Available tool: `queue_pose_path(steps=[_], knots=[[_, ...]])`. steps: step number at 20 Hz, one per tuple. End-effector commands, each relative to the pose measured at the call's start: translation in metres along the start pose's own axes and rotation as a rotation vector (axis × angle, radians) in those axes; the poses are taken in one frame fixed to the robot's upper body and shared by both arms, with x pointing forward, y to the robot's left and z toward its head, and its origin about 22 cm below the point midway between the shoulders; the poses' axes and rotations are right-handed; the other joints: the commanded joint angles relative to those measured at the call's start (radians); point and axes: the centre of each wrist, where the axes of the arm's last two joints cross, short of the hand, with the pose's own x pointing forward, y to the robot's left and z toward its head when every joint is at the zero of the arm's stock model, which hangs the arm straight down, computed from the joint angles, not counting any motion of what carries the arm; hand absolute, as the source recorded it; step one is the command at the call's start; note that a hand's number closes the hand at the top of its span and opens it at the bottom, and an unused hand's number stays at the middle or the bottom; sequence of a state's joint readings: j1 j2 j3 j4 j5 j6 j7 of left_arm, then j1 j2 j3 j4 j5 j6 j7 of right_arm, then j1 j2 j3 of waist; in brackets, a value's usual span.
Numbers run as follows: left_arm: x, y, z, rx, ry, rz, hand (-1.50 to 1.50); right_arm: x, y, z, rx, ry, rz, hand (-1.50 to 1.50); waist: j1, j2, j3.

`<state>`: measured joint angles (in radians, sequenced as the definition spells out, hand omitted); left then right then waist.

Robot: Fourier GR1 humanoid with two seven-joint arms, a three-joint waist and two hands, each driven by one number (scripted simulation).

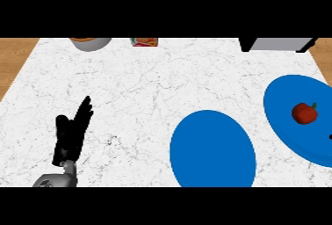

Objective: Pick the bell pepper from the plate and place it in the plate

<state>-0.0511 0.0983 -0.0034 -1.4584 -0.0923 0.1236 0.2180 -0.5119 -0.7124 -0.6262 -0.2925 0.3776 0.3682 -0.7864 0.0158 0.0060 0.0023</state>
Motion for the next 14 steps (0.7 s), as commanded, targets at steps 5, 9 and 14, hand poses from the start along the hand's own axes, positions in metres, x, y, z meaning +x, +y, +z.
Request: queue_pose_path(steps=[5, 9, 14], knots=[[-0.012, 0.001, 0.012, 0.005, -0.005, -0.007, 0.0, -0.01, 0.006, 0.007, -0.017, -0.014, 0.022, -1.5, 0.006, 0.001, 0.001], [-0.009, -0.006, 0.013, -0.003, 0.002, 0.012, 0.0, -0.008, -0.006, 0.012, -0.013, 0.01, 0.053, -1.5, 0.008, 0.002, 0.001], [0.003, -0.002, 0.004, -0.007, -0.002, 0.008, 0.0, -0.013, -0.001, 0.015, -0.058, 0.017, 0.071, -1.5, 0.012, 0.005, 0.002]])
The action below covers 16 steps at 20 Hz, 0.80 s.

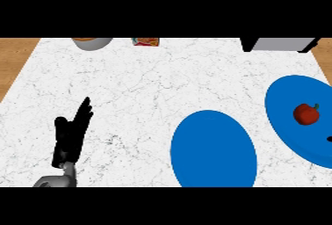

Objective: Pick the bell pepper from the plate and place it in the plate

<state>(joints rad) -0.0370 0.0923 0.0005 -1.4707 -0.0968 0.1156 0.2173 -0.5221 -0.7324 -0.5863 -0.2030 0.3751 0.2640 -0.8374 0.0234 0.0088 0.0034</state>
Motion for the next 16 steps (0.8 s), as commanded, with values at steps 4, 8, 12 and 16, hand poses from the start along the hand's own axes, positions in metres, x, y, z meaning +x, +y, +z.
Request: queue_pose_path(steps=[4, 8, 12, 16], knots=[[0.013, 0.008, -0.012, 0.002, -0.004, -0.011, 0.0, -0.007, -0.016, 0.019, -0.012, 0.029, 0.011, -1.5, 0.001, 0.002, 0.001], [-0.014, -0.005, 0.003, -0.011, -0.015, -0.003, 0.0, -0.005, -0.043, 0.033, -0.057, 0.049, 0.034, -1.5, 0.007, 0.005, 0.002], [-0.003, -0.014, -0.008, -0.002, 0.0, 0.009, 0.0, -0.01, -0.034, 0.034, -0.103, 0.026, 0.03, -1.5, 0.006, 0.007, 0.004], [0.01, -0.01, -0.004, -0.011, -0.011, -0.011, 0.0, -0.008, -0.051, 0.044, -0.11, 0.014, 0.028, -1.5, 0.006, 0.004, 0.004]])
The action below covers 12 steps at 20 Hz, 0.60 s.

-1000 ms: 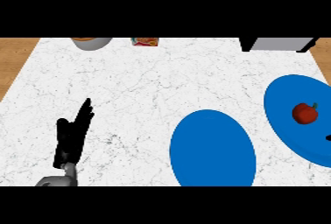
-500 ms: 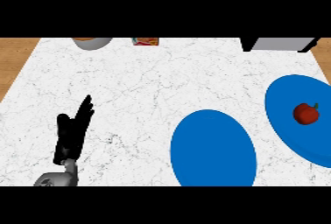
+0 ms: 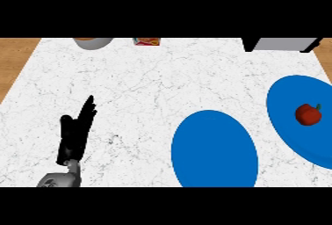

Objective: Pick the bell pepper from the plate and place it in the plate

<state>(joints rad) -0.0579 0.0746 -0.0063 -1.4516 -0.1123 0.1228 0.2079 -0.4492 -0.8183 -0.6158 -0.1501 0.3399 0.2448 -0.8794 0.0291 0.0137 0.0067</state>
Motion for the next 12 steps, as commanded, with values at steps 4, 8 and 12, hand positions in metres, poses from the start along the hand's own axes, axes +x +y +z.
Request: queue_pose_path(steps=[4, 8, 12], knots=[[0.007, -0.006, 0.007, -0.004, 0.0, 0.002, 0.0, 0.007, -0.016, -0.001, -0.083, -0.009, -0.019, -1.5, 0.008, -0.001, 0.001], [-0.008, -0.008, 0.001, -0.011, -0.003, 0.018, 0.0, 0.0, -0.032, 0.019, -0.097, 0.031, 0.01, -1.5, 0.0, 0.003, 0.001], [0.012, -0.001, -0.01, -0.013, 0.002, -0.006, 0.0, -0.001, -0.02, 0.013, -0.117, 0.048, 0.042, -1.5, 0.01, 0.008, 0.004]])
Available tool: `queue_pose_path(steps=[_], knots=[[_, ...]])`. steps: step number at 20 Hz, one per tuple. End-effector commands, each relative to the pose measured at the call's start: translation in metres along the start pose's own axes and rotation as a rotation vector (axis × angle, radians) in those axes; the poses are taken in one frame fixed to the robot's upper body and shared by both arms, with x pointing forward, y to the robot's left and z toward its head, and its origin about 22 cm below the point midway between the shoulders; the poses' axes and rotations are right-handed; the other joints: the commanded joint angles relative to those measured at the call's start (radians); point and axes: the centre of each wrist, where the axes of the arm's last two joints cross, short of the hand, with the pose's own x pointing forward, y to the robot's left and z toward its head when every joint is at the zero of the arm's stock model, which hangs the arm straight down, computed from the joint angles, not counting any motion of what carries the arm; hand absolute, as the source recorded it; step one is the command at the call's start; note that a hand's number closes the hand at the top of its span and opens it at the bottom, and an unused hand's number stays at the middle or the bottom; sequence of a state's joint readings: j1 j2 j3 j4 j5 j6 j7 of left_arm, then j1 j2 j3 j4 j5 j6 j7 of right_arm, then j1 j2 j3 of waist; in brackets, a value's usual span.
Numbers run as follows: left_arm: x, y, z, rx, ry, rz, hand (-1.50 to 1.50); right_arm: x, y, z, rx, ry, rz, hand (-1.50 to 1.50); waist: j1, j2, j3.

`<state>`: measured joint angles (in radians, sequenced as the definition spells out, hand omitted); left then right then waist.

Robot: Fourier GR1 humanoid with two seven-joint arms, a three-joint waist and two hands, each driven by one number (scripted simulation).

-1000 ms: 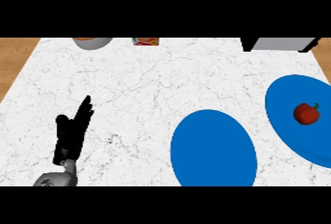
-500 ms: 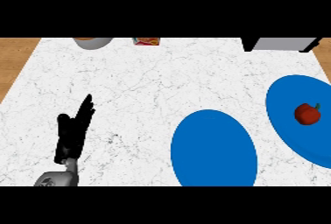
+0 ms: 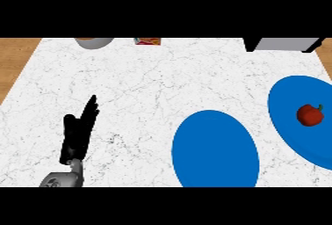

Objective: Pick the bell pepper from the plate and place it in the plate

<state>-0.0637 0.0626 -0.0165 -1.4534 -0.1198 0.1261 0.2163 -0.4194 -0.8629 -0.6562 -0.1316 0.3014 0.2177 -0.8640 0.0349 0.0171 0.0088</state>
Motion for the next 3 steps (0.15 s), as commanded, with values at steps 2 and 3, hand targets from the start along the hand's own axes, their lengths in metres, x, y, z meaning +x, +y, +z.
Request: queue_pose_path(steps=[2, 3], knots=[[0.001, 0.01, 0.004, 0.005, -0.007, -0.007, 0.0, -0.005, -0.005, 0.009, -0.032, 0.022, 0.04, -1.5, 0.005, -0.001, 0.001], [-0.005, 0.009, 0.005, -0.005, -0.011, 0.008, 0.0, -0.007, -0.007, 0.013, -0.027, 0.012, 0.039, -1.5, 0.003, 0.0, 0.001]])
